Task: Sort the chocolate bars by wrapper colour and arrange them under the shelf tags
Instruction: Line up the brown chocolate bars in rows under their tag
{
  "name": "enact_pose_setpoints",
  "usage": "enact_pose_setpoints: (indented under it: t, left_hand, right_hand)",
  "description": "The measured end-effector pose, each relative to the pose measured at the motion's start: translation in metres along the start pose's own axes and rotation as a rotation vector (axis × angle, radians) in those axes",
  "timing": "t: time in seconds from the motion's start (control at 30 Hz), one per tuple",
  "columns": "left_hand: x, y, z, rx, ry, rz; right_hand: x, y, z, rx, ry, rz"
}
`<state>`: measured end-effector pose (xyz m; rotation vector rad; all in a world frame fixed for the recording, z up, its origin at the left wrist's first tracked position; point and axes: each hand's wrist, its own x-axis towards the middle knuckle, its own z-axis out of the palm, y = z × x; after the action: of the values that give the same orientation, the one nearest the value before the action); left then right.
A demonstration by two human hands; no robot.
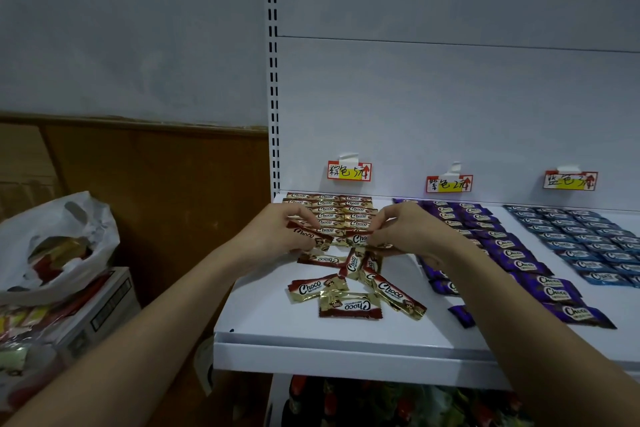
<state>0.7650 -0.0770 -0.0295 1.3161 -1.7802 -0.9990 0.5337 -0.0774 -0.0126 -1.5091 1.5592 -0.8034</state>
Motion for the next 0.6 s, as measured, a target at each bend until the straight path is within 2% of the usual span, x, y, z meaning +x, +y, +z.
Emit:
enact_pose_setpoints:
  t: [0.07, 0.17, 0.33, 0.43, 0.53, 0.6]
  left_hand:
    - [0.001, 0.000, 0.002, 0.029, -0.027, 0.010]
    - [0.000, -0.002, 0.004, -0.092, -0.070, -0.017]
    - [0.005, -0.002, -0.001, -0.044, -0.053, -0.034]
    - [0.006, -0.008, -0.007, 0.008, 0.005, -0.026]
    - [0.002, -0.014, -0.012, -0.090, 0.023, -0.034]
    - [-0.001, -0.019, -0.017, -0.003, 0.071, -0.019]
  right_hand:
    - [-0.001, -0.002, -0.001, 0.030, -0.050, 0.012]
    - [-0.004, -0.005, -0.003, 0.082, -0.114, 0.045]
    - [0.004, -0.002, -0.011, -0.054, 0.087, -0.035]
    - [0.010, 0.002, -0.012, -0.115, 0.112, -0.032]
    - [0.015, 0.004, -0.008, -0.166, 0.124, -0.039]
    - [0.019, 0.006, -0.005, -0.213, 0.117, -0.047]
